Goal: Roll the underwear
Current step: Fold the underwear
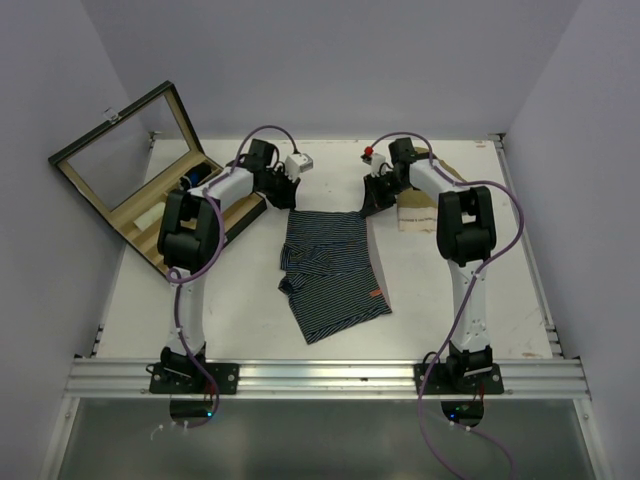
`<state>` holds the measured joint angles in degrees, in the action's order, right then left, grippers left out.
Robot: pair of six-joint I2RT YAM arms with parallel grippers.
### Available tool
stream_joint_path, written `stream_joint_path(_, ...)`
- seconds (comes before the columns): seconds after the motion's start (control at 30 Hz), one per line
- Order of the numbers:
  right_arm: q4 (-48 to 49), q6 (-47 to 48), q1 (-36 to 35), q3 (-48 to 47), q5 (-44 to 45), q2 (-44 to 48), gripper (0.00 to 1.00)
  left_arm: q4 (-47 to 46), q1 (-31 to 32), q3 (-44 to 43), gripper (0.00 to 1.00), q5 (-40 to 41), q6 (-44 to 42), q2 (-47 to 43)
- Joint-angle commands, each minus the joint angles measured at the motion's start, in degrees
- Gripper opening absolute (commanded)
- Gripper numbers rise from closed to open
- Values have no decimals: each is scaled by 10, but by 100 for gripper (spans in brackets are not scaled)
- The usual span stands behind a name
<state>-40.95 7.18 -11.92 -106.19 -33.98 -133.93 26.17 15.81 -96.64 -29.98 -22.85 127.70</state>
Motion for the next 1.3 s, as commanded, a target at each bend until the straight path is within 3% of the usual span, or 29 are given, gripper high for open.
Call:
stream_joint_path(0.0, -13, 14, 3, -16, -4, -8, 0, -13, -6, -3, 4, -9, 17, -12)
stream_joint_path(0.1, -15, 14, 3, -18, -5, -9, 0, -10, -5, -14, 4, -6, 19, -5)
stream_joint_path(0.13, -16, 15, 3, -19, -4, -9, 0, -8, -5, -16, 9, -2, 20, -3)
stream_joint_path(0.17, -16, 17, 3, -19, -3, -8, 0, -5, -6, -19, 23, 3, 20, -3)
stream_joint_path(0.27, -17, 20, 3, -17, -2, -7, 0, 1, -6, -18, 34, 11, 21, -10)
stream_joint_path(0.6, -18, 22, 2, -14, -2, -6, 0, 11, -5, 11, 38, 19, 26, -28)
stream_joint_path(0.73, -18, 22, 3, -15, 0, -6, 0, 12, -5, 21, 33, 11, 27, -26)
stream_joint_path(0.83, -17, 22, 4, -15, 0, -8, 0, 12, -5, 26, 21, 3, 27, -25)
stream_joint_path(0.93, -17, 25, 4, -15, -4, -10, 0, 11, -5, 28, 0, -3, 26, -26)
stream_joint_path(1.13, -15, 28, 5, -34, -21, -16, 0, -38, -9, 1, 0, 9, 33, -28)
stream_joint_path(1.27, -12, 42, 8, -69, -23, -18, 0, -39, -16, -68, 0, 19, 25, -16)
